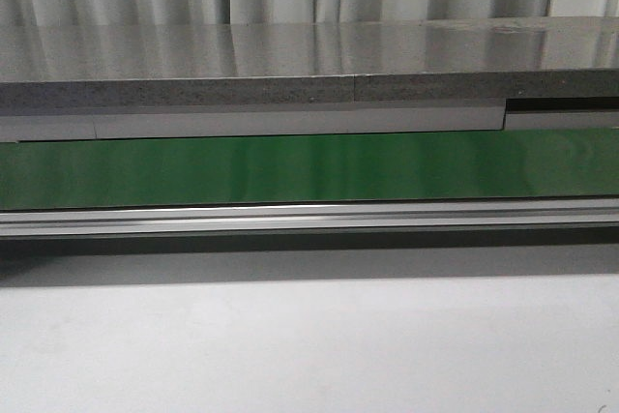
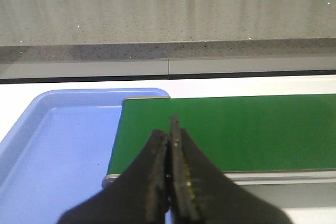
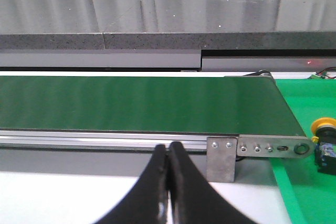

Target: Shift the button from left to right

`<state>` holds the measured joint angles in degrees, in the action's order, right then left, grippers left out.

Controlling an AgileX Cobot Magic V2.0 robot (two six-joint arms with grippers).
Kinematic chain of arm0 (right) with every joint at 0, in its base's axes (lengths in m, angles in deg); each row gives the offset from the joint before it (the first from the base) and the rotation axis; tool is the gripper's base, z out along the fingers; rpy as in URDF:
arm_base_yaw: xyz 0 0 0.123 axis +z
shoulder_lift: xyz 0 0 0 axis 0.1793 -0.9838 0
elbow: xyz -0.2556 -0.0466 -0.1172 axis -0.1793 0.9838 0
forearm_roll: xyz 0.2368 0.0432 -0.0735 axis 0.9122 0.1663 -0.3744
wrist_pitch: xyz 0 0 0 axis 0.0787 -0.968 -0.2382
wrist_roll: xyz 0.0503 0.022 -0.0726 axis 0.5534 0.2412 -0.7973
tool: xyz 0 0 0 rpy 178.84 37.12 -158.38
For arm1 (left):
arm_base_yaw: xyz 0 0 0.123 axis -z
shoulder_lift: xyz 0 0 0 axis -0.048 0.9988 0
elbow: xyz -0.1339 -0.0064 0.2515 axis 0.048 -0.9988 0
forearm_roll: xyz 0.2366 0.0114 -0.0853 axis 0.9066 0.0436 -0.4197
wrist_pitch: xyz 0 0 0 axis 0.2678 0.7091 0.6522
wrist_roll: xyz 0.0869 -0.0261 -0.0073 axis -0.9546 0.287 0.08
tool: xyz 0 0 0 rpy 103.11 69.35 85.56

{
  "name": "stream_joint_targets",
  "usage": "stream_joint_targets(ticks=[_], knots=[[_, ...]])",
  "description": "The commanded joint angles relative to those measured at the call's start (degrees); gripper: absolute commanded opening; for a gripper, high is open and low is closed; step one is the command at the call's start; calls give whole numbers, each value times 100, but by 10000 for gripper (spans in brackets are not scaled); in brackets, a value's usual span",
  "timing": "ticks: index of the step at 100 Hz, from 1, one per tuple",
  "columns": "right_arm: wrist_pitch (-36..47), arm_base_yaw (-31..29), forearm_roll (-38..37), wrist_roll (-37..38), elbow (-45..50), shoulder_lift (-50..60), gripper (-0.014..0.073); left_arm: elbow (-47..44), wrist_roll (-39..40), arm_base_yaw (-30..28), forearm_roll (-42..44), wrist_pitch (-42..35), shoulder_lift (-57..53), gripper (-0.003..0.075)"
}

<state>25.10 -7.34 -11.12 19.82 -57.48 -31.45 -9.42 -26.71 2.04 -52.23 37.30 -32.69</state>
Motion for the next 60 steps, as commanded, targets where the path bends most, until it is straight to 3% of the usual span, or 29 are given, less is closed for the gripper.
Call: stream_joint_targets(ticks=[1,22,32,60], knots=[[494,2,-51,12,-98,96,-67,147,45,42,-56,-473,27,-21],[494,2,-51,12,-98,96,-67,48,45,42,3,-628,9,-21],[494,2,-51,12,-98,96,-67,45,411,42,273,-638,-161,-21],[494,2,-51,12,-98,96,-67,-493,837,42,717,-653,-1308,-21]])
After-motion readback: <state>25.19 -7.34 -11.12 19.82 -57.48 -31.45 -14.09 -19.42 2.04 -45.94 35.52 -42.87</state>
